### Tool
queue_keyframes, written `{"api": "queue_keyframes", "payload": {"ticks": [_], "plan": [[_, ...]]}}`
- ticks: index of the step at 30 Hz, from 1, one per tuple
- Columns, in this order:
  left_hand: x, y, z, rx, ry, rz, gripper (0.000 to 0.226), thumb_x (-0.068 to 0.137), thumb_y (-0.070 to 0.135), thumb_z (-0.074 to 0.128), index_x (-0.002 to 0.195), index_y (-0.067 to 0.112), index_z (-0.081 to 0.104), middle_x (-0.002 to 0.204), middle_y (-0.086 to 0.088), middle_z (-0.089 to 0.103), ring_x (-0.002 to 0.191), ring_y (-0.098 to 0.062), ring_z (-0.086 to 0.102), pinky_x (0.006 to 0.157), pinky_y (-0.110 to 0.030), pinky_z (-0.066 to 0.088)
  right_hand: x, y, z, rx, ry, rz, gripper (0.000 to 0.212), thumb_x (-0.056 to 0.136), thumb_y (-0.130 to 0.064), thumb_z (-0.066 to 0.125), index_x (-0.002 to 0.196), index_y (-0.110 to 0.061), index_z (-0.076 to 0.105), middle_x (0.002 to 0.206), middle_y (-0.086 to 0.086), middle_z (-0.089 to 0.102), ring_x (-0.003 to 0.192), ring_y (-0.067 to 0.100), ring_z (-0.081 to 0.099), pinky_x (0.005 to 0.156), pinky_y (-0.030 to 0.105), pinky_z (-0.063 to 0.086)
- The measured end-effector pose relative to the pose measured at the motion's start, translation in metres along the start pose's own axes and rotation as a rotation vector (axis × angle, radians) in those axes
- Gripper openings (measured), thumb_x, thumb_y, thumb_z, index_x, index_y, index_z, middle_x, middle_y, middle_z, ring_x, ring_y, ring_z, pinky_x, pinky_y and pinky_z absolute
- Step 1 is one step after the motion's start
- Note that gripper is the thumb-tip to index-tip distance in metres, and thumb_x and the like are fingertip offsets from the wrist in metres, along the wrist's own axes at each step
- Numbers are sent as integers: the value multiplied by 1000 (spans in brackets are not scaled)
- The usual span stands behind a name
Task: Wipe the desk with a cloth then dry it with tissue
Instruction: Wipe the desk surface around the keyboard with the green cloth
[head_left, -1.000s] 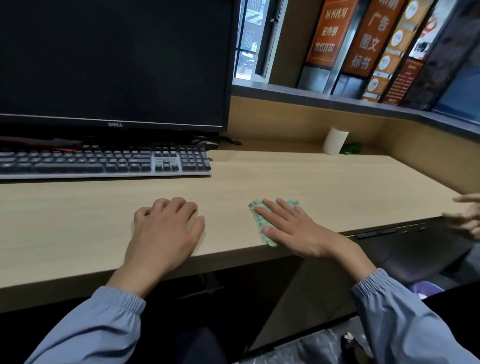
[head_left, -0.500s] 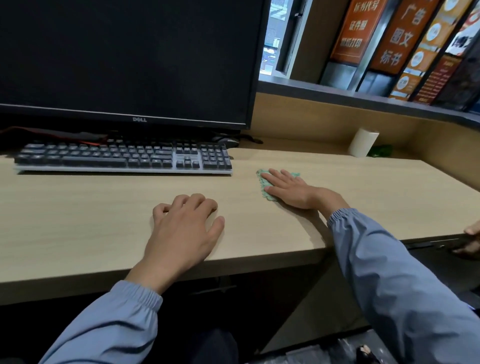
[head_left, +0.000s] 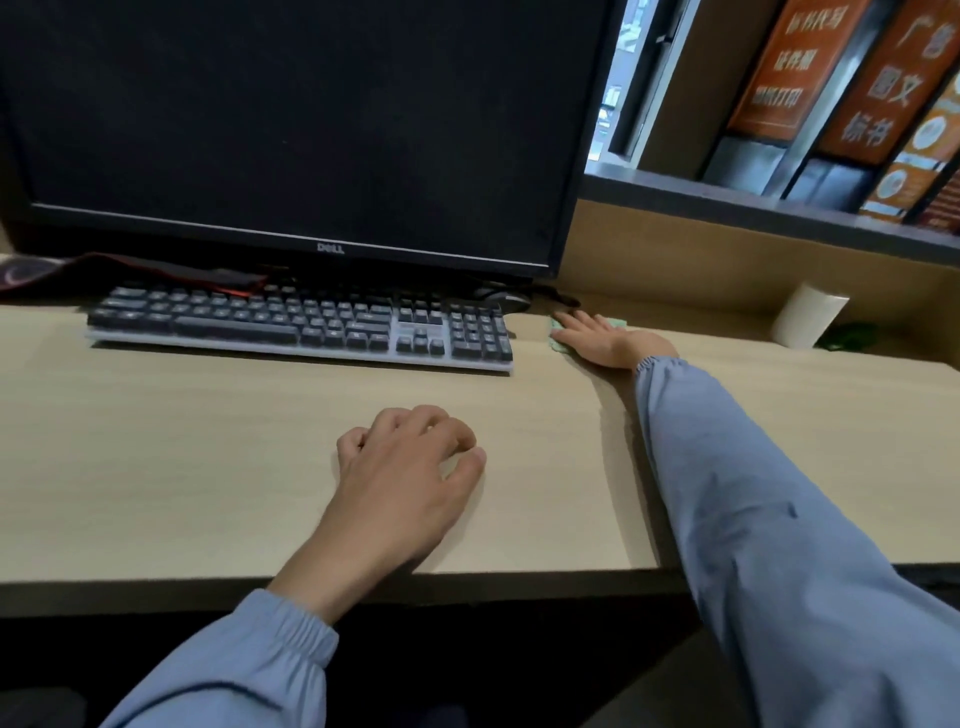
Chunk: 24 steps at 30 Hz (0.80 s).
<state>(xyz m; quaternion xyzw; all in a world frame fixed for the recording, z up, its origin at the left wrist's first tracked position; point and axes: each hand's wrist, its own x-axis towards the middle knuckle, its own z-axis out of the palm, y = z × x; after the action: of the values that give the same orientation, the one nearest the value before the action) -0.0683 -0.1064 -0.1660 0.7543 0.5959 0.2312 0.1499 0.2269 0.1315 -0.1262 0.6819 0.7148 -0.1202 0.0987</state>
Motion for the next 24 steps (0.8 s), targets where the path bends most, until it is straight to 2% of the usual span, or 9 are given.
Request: {"api": "queue_keyframes", "payload": {"ticks": [7, 12, 18, 24], "plan": [[-1, -3, -2, -68, 14, -6, 37, 103, 62, 31, 121, 48, 60, 128, 35, 44, 128, 7, 27, 106, -30, 14, 36, -1, -13, 1, 14, 78, 69, 102, -68, 13, 164, -36, 14, 173, 0, 6, 159, 27, 6, 124, 59, 8], [-1, -4, -2, -88, 31, -1, 35, 103, 61, 32, 117, 47, 61, 126, 33, 47, 128, 7, 28, 111, -32, 16, 49, 1, -10, 32, 24, 95, 76, 99, -73, 13, 165, -34, 10, 173, 1, 3, 159, 28, 3, 126, 56, 4], [-1, -5, -2, -79, 35, 3, 35, 103, 60, 33, 116, 46, 62, 126, 33, 49, 128, 5, 29, 110, -33, 17, 41, -2, -2, 8, 73, 60, 71, 103, -68, 12, 164, -33, 10, 173, 1, 6, 159, 25, 5, 125, 53, 2], [0, -3, 0, -75, 33, 5, 33, 103, 59, 35, 113, 46, 63, 125, 33, 49, 124, 5, 29, 104, -31, 16, 27, -12, 4, 2, 77, 11, 66, 105, -63, 15, 165, -37, 3, 173, 0, -2, 159, 26, -2, 125, 53, 1]]}}
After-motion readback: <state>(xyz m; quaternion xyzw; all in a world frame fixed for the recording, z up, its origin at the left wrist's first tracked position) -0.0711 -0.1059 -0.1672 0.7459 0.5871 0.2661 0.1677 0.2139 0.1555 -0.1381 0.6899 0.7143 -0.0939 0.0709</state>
